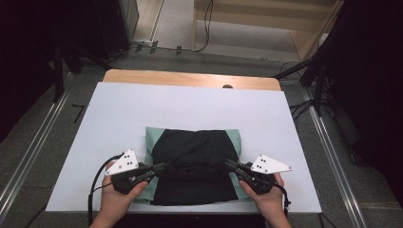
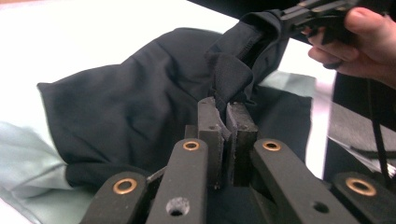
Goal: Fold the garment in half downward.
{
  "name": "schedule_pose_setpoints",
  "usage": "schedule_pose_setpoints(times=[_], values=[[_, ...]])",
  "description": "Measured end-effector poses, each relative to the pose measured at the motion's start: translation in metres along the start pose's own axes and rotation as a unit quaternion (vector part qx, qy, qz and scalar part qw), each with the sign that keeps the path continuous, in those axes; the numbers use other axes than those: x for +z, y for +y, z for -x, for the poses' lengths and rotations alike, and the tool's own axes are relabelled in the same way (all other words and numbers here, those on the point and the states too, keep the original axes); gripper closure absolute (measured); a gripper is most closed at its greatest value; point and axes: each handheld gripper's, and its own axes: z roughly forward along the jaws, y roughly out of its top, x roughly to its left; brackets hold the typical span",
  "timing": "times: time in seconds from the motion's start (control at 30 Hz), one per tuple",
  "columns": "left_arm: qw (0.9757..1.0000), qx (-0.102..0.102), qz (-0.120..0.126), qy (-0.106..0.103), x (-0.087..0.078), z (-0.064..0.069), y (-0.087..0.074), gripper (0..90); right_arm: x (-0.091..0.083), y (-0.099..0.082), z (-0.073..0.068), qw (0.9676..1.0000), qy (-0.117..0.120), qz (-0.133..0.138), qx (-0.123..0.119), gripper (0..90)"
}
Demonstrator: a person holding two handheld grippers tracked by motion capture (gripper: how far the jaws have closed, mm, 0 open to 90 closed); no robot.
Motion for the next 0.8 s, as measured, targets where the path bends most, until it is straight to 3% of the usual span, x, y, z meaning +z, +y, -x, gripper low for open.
schedule_pose_setpoints(times=[0.1,0.23,0.3,0.37,0.43,0.5,0.67,0.73,0.8], values=[[0.9999,0.010,-0.008,-0.010,-0.004,0.005,-0.007,86.2,-0.006,-0.005,-0.002,1.0000,0.002,-0.004,-0.006,86.7],[0.9985,0.031,-0.038,-0.022,-0.004,0.012,-0.018,86.1,-0.011,-0.017,-0.003,0.9998,0.009,-0.018,-0.002,86.0],[0.9976,0.033,-0.048,-0.038,-0.004,0.014,-0.022,85.2,-0.013,-0.023,-0.003,0.9996,0.018,-0.024,0.000,83.5],[0.9954,0.037,-0.043,-0.078,-0.006,0.014,-0.026,73.2,-0.019,-0.027,-0.004,0.9994,0.030,-0.018,-0.002,70.0],[0.9949,0.045,-0.030,-0.086,-0.011,0.016,-0.028,57.1,-0.026,-0.030,-0.005,0.9995,0.023,-0.019,-0.004,57.7],[0.9964,0.034,-0.019,-0.076,-0.014,0.015,-0.028,45.9,-0.031,-0.034,-0.003,0.9996,0.022,-0.014,0.004,52.7],[0.9998,-0.015,-0.006,-0.012,-0.016,0.006,-0.027,43.0,-0.037,-0.037,0.006,0.9991,0.007,-0.003,0.043,50.8],[0.9987,-0.038,-0.015,0.030,-0.010,0.004,-0.027,43.0,-0.035,-0.036,0.009,0.9982,-0.004,-0.002,0.059,50.4],[0.9967,-0.050,-0.030,0.056,-0.003,0.002,-0.027,43.0,-0.028,-0.037,0.010,0.9967,-0.020,-0.017,0.077,49.1]])
